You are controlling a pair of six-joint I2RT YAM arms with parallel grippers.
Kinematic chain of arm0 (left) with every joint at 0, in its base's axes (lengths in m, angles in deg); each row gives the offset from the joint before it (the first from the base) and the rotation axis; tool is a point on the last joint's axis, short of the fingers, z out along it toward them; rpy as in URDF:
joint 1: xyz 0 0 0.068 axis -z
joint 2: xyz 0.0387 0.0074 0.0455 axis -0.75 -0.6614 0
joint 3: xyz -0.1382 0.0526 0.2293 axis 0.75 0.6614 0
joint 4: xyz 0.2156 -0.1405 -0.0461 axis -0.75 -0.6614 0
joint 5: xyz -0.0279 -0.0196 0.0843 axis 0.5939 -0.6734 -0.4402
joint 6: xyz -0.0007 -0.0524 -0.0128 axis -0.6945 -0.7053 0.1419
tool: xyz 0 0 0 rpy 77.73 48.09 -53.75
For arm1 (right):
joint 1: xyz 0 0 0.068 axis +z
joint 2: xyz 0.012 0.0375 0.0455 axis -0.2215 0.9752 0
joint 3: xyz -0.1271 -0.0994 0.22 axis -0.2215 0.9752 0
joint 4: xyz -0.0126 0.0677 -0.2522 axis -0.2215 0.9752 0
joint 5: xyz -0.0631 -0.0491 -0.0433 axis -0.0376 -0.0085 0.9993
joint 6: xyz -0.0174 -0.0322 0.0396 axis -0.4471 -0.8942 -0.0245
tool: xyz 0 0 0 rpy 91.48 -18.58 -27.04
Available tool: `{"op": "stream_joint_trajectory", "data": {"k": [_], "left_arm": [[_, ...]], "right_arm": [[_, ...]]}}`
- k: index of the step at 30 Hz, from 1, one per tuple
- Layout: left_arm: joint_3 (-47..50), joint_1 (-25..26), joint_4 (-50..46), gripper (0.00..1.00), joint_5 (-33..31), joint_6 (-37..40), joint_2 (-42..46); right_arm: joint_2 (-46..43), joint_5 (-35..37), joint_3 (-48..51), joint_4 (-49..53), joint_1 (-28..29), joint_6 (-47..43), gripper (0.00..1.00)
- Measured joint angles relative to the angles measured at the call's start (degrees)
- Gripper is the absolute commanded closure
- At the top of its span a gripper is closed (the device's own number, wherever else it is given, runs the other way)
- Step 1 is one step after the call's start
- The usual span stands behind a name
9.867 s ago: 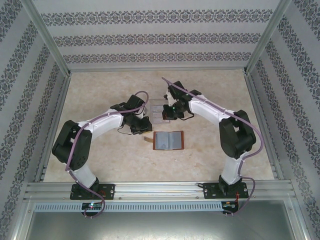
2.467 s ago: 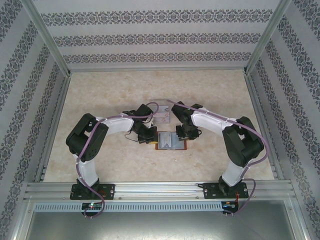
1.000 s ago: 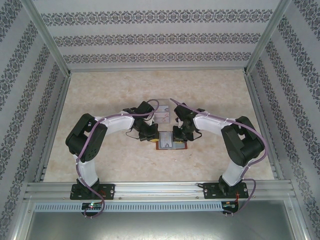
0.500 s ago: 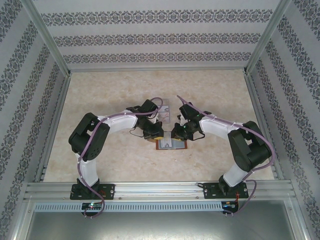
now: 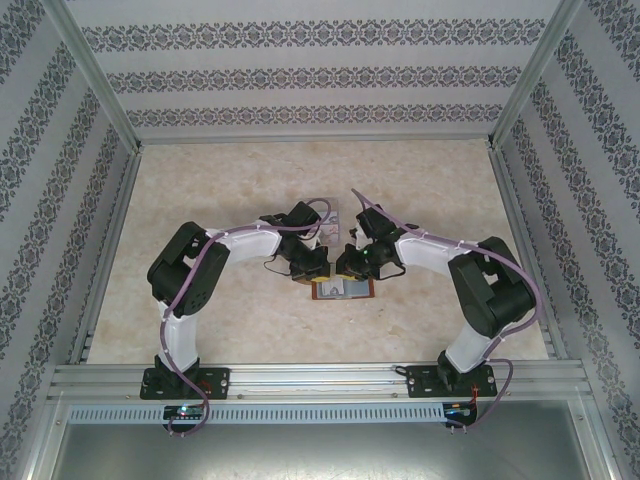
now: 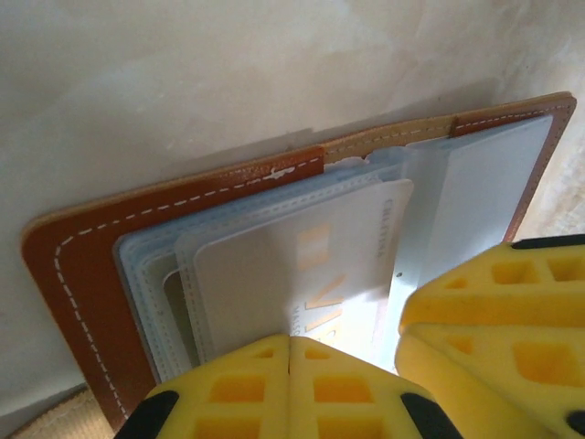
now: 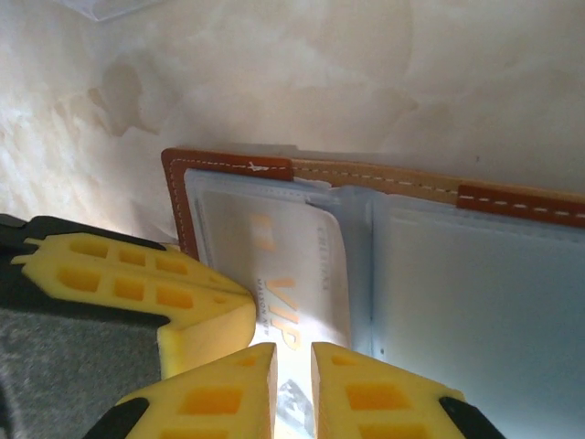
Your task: Take the credit cards out of the card holder
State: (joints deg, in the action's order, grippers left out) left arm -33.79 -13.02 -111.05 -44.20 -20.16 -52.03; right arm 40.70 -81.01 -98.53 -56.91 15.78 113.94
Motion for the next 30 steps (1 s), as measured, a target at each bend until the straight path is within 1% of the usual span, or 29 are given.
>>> {"op": "stream_joint_trajectory", "data": {"k": [8,21,30], "left_arm": [[0.00,0.00,0.00,0.99,-0.02,0.00,0.00],[0.00,0.00,0.02,0.99,0.02,0.00,0.00],[0.00,0.00,0.00,0.99,-0.02,0.02,0.00]], "right_arm": [[1.66,-0.52,0.00,-0.42,0.00,-0.02,0.81],[1.60,2.54,-1.05,2.54,0.02,-1.33,0.81],[1.20,3.06,-1.46,3.72,0.02,-1.79,0.81]]}}
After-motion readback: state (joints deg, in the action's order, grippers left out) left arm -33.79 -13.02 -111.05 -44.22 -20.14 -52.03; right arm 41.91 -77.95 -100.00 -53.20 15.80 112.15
